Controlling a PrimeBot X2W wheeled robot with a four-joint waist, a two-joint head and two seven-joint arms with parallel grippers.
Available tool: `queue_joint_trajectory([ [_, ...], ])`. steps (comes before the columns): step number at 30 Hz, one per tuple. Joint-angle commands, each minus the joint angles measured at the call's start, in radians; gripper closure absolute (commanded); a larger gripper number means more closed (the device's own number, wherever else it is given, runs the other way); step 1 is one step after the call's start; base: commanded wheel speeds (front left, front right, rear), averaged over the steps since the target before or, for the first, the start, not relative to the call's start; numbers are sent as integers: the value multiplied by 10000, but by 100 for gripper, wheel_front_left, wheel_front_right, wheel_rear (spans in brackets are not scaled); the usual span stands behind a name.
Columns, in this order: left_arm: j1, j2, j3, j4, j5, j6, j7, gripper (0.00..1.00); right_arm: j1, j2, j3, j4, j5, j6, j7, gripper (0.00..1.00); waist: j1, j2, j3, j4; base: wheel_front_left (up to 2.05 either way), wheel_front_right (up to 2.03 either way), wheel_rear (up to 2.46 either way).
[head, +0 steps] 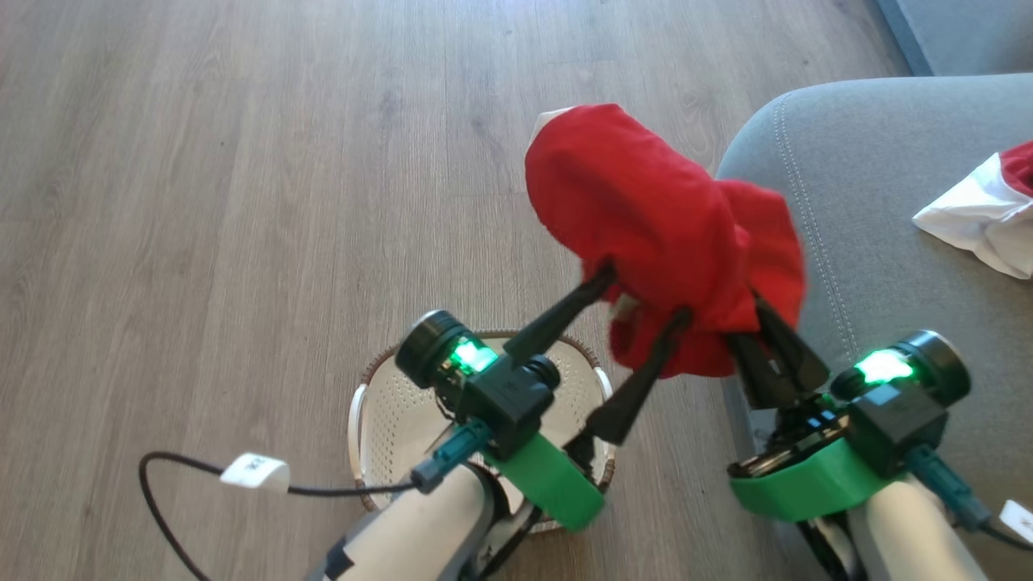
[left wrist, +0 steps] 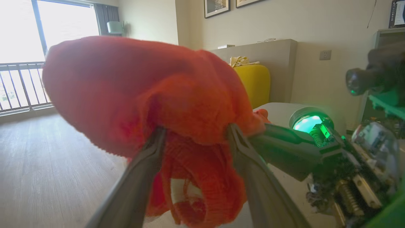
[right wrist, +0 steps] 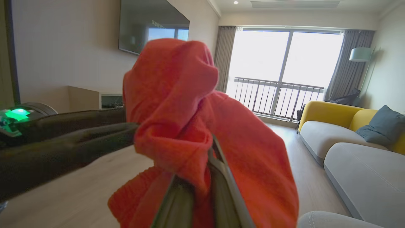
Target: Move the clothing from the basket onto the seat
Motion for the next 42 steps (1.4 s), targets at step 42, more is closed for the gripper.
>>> queue_joint_trajectory([
  [42, 1838, 22, 1613, 1135, 1274, -1109, -49, 0, -642, -353, -2169, -882, 39, -4, -11, 100, 0, -1, 130, -113, 0, 0, 0],
])
